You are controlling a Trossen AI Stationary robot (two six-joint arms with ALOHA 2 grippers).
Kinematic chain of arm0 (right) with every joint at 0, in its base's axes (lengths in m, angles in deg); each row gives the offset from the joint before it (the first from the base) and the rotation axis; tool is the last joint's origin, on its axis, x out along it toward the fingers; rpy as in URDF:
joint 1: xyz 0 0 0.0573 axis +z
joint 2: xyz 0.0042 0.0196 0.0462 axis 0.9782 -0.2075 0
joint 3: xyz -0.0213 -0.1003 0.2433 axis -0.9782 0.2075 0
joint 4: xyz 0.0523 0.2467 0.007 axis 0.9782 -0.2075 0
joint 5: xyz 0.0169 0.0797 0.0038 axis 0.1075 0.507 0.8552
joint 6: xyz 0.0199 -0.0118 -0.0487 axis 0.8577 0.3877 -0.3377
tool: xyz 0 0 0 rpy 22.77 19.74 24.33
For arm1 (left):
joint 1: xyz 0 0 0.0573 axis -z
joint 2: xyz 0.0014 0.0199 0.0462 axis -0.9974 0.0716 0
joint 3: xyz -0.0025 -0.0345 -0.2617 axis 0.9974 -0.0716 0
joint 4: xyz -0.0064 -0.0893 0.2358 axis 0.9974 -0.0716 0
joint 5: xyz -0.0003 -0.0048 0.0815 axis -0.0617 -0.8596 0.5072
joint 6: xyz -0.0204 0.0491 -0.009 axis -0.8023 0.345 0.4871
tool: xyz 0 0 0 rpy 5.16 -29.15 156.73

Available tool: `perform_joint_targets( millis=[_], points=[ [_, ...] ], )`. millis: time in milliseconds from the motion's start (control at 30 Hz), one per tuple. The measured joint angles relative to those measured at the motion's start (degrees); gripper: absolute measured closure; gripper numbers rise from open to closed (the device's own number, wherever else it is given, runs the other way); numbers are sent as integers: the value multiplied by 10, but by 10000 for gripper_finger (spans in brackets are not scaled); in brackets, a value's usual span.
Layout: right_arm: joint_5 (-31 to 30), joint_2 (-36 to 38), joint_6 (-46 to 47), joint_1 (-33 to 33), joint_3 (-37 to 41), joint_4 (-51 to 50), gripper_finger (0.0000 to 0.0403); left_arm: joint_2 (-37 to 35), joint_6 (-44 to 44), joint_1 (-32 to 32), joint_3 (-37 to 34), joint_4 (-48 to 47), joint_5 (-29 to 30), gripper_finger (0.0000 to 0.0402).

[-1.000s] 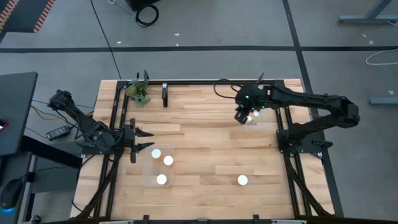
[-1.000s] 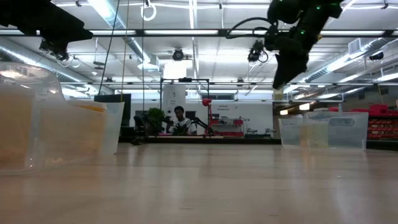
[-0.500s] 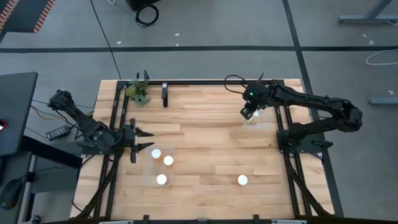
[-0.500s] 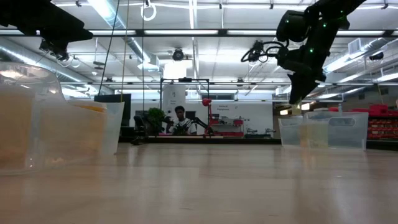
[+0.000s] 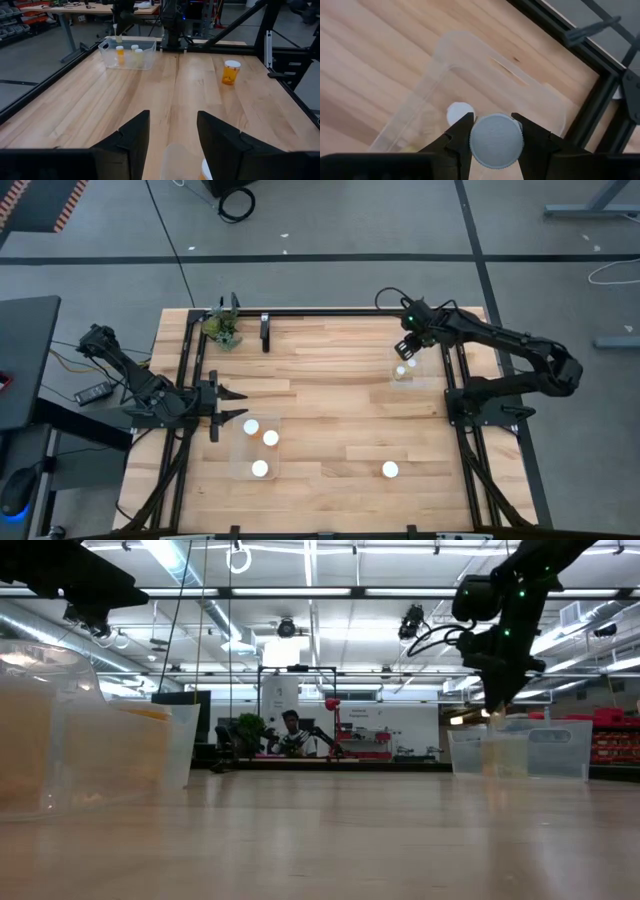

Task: Pick and place medicine bottles into bin by pill shape (circle, oval)
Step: Put the yellow pill bottle into the top transparent bin

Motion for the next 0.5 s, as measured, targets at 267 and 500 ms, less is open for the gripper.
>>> perform_joint_targets(
  millis=[267, 500],
  points=[
    [0, 0, 6, -22, 49, 17, 270, 0, 0, 0, 0, 0, 0, 228],
    [9, 0, 21, -36, 118, 90, 270, 0, 1, 0, 0, 0, 0, 228]
  ],
)
